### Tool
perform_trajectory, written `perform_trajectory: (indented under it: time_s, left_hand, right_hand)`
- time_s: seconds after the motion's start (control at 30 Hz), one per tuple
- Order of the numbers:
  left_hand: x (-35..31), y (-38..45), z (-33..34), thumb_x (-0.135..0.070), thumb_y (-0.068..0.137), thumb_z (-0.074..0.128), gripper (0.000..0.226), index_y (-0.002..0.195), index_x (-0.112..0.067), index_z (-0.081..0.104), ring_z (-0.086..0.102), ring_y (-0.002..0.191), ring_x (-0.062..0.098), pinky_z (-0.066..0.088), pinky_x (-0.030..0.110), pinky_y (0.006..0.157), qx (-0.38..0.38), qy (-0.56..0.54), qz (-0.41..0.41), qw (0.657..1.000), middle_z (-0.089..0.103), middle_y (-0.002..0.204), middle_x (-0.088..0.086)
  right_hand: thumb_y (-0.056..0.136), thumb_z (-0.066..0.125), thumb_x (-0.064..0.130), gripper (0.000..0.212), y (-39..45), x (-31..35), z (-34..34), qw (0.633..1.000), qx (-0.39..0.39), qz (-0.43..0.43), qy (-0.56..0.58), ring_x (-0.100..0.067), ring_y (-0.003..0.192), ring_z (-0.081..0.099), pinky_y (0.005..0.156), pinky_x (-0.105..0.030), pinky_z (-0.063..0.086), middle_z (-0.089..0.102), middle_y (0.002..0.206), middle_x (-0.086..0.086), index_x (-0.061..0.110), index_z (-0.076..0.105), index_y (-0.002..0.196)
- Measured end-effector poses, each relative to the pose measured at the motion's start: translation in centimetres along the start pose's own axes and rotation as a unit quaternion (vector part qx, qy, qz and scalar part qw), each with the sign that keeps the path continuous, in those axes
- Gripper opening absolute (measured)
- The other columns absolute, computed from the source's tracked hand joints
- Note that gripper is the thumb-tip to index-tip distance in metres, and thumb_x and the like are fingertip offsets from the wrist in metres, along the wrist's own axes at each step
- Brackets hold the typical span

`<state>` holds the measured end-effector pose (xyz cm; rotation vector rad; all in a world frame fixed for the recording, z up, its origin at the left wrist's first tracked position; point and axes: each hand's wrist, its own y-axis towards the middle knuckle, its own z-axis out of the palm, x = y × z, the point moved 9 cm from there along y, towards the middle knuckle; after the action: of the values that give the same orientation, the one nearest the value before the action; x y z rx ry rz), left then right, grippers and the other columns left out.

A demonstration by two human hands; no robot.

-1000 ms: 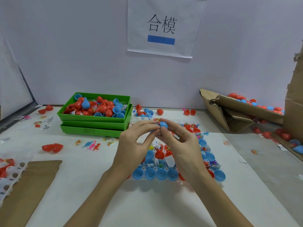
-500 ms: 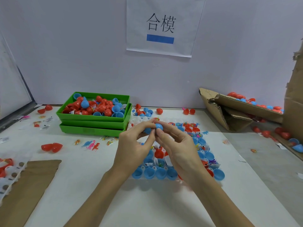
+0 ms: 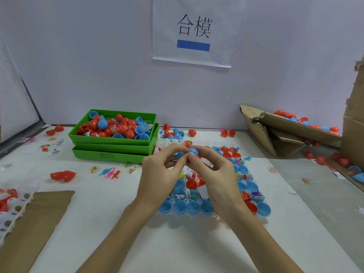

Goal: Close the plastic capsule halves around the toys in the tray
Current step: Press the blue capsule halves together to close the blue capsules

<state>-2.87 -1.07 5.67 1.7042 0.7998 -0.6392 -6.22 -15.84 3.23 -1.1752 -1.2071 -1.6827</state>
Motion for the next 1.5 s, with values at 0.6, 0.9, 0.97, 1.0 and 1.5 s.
perform_trajectory:
  time_s: [0.6,0.9,0.97,1.0,1.5]
  left_hand:
    - [2.5,0.0,0.4,-0.011,0.09,0.079,0.03,0.114,-0.02,0.064,0.077,0.098,0.008,0.061,0.022,0.083,0.001,-0.182,-0.144,0.973,0.081,0.1,-0.009]
    - [4.9,-0.8,2.0,-0.016,0.09,0.078,0.021,0.111,-0.021,0.079,0.076,0.104,0.022,0.06,0.029,0.086,0.058,-0.289,-0.298,0.908,0.08,0.105,0.004]
    - [4.7,-0.5,1.5,-0.016,0.091,0.078,0.021,0.111,-0.022,0.08,0.076,0.103,0.022,0.06,0.028,0.086,0.053,-0.271,-0.277,0.92,0.08,0.107,0.003]
    - [4.4,-0.3,1.3,-0.019,0.091,0.079,0.022,0.112,-0.024,0.08,0.076,0.103,0.02,0.059,0.027,0.087,0.051,-0.262,-0.264,0.927,0.08,0.109,0.001]
    - [1.9,0.5,1.1,-0.014,0.097,0.068,0.033,0.129,-0.021,0.073,0.076,0.102,0.01,0.058,0.019,0.087,0.091,-0.203,-0.141,0.965,0.079,0.112,-0.011]
  right_hand:
    - [0.089,0.077,0.024,0.025,0.3,-0.6,0.0,1.0,0.029,0.009,0.002,-0.018,0.099,0.075,0.085,-0.026,0.061,0.077,0.107,0.002,0.018,0.075,0.114]
    - [0.094,0.073,0.023,0.027,0.3,-0.2,0.5,0.997,0.056,-0.028,-0.033,-0.014,0.104,0.074,0.086,-0.025,0.06,0.075,0.114,0.009,0.025,0.073,0.12]
    - [0.095,0.072,0.02,0.029,0.3,0.1,0.7,0.995,0.072,-0.042,-0.045,-0.015,0.106,0.073,0.088,-0.026,0.06,0.074,0.118,0.008,0.025,0.071,0.124]
    - [0.095,0.071,0.018,0.031,0.4,0.4,0.8,0.994,0.074,-0.056,-0.062,-0.015,0.107,0.073,0.088,-0.027,0.059,0.073,0.12,0.008,0.025,0.07,0.125]
    - [0.089,0.074,0.026,0.033,0.5,2.9,-0.6,0.959,0.017,-0.193,-0.206,-0.012,0.103,0.071,0.084,-0.022,0.06,0.069,0.118,0.007,0.029,0.067,0.121]
